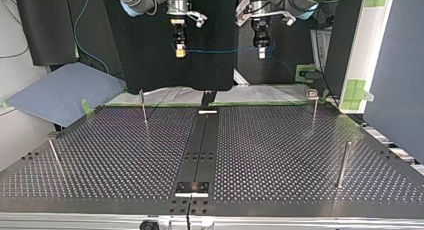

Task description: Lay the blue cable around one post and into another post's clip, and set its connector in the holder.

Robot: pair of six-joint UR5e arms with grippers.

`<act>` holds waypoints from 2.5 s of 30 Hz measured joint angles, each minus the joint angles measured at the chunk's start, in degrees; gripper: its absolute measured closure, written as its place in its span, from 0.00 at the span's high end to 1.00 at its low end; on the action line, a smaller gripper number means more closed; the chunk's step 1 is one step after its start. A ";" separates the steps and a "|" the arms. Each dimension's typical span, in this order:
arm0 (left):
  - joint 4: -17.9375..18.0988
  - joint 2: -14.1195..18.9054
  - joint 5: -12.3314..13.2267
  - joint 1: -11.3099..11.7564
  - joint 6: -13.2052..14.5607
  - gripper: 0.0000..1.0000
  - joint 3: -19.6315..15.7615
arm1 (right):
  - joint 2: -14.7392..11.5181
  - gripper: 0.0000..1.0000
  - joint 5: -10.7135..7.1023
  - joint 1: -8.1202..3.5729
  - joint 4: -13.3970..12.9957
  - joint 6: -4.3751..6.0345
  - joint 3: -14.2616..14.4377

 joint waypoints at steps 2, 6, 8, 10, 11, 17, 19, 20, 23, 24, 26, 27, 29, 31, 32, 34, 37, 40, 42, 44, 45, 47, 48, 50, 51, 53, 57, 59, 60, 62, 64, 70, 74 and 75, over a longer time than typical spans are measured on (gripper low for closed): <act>-1.03 1.11 -0.99 1.10 -0.55 0.01 -0.01 | -0.91 0.00 0.80 -0.12 0.83 0.45 -0.21; -2.84 2.97 -1.09 2.66 -1.93 0.01 0.29 | -2.71 0.00 0.98 -0.30 2.50 0.67 -0.41; -3.82 4.00 -0.80 3.03 -2.57 0.01 0.50 | -3.64 0.00 0.51 -0.48 3.17 0.47 -0.43; -4.92 5.06 -0.78 3.20 -2.90 0.01 0.63 | -4.49 0.00 -0.19 -0.74 3.50 0.24 -0.44; -5.34 5.50 -0.83 3.24 -2.98 0.01 0.71 | -5.07 0.00 -0.69 -0.93 3.61 0.17 -0.46; -8.15 8.29 -1.51 3.58 -3.47 0.01 2.19 | -8.00 0.00 -3.54 -1.49 3.49 0.60 -1.37; -9.01 9.18 -1.76 3.79 -3.91 0.01 2.98 | -8.86 0.00 -4.39 -1.55 3.87 0.82 -2.06; -9.40 9.58 -1.83 3.88 -4.08 0.01 3.35 | -9.46 0.00 -4.90 -1.57 4.30 0.91 -2.61; -10.84 11.01 -2.03 4.20 -4.40 0.01 4.76 | -11.17 0.00 -5.90 -1.59 5.45 1.02 -4.16; -11.30 11.47 -2.17 4.31 -4.47 0.01 5.22 | -11.52 0.00 -6.10 -1.59 5.59 1.03 -4.41; -12.40 12.56 -2.68 4.58 -4.68 0.01 6.15 | -12.65 0.00 -6.86 -1.49 6.01 1.03 -5.17; -12.87 13.04 -3.00 4.72 -4.87 0.01 6.43 | -13.11 0.00 -7.24 -1.44 6.12 1.00 -5.44; -14.02 14.16 -3.90 5.10 -5.59 0.01 6.84 | -14.17 0.00 -8.18 -1.29 6.29 0.87 -5.91; -15.09 15.25 -4.71 5.47 -6.49 0.01 7.09 | -15.09 0.00 -9.06 -1.21 6.44 0.85 -6.20; -15.57 15.71 -5.03 5.63 -6.91 0.01 7.21 | -15.70 0.00 -9.66 -1.19 6.50 0.90 -6.35; -16.71 16.87 -5.81 6.00 -7.85 0.01 7.52 | -16.89 0.00 -10.83 -1.20 6.72 0.99 -6.70; -18.39 18.56 -6.97 6.53 -8.52 0.01 8.12 | -18.18 0.00 -12.12 -1.21 7.49 1.04 -7.33; -20.10 20.27 -8.44 6.97 -8.76 0.01 8.56 | -19.60 0.00 -13.23 -1.20 8.66 1.09 -7.97; -21.13 21.27 -9.12 7.20 -8.82 0.01 8.68 | -20.43 0.00 -13.70 -1.17 9.16 1.12 -8.21; -22.24 22.40 -9.54 7.52 -8.99 0.01 8.78 | -20.78 0.00 -14.17 -1.16 9.25 1.25 -8.31; -22.75 22.89 -9.65 7.67 -9.14 0.01 8.85 | -20.86 0.00 -14.39 -1.15 9.19 1.39 -8.33; -23.77 23.95 -9.79 8.02 -9.71 0.01 9.11 | -20.95 0.00 -14.89 -1.12 8.84 1.80 -8.38; -24.24 24.39 -9.83 8.19 -10.03 0.01 9.28 | -20.98 0.00 -15.14 -1.08 8.69 1.92 -8.43; -25.23 25.40 -9.87 8.59 -10.86 0.01 9.87 | -20.98 0.00 -15.84 -0.98 8.57 2.05 -8.66; -25.65 25.82 -9.88 8.76 -11.14 0.01 10.17 | -20.98 0.00 -16.26 -0.95 8.59 2.10 -8.79; -26.65 26.81 -9.89 9.11 -11.57 0.01 10.96 | -20.93 0.00 -17.23 -0.90 8.72 2.18 -9.18; -28.56 28.72 -9.87 9.79 -12.18 0.01 12.50 | -20.88 0.00 -19.05 -0.84 9.44 2.26 -10.48; -29.69 29.84 -9.87 10.22 -12.87 0.01 13.38 | -20.83 0.00 -20.14 -0.81 9.98 2.31 -11.48; -30.19 30.34 -9.88 10.41 -13.21 0.01 13.75 | -20.81 0.00 -20.79 -0.81 10.39 2.34 -12.08; -31.35 31.50 -9.86 10.86 -13.80 0.01 14.71 | -20.77 0.00 -21.72 -0.79 11.04 2.35 -12.95; -32.43 32.61 -9.87 11.32 -14.13 0.01 15.69 | -20.72 0.00 -22.69 -0.73 11.84 2.36 -13.90; -35.24 35.38 -9.79 12.71 -14.52 0.01 18.41 | -20.53 0.00 -25.10 -0.66 13.61 2.42 -16.37; -36.84 36.29 -9.37 13.62 -14.55 0.01 20.01 | -19.82 0.00 -26.58 -0.48 15.32 2.49 -18.33; -37.24 36.38 -9.15 13.84 -14.57 0.01 20.41 | -19.58 0.00 -26.76 -0.42 15.78 2.50 -18.80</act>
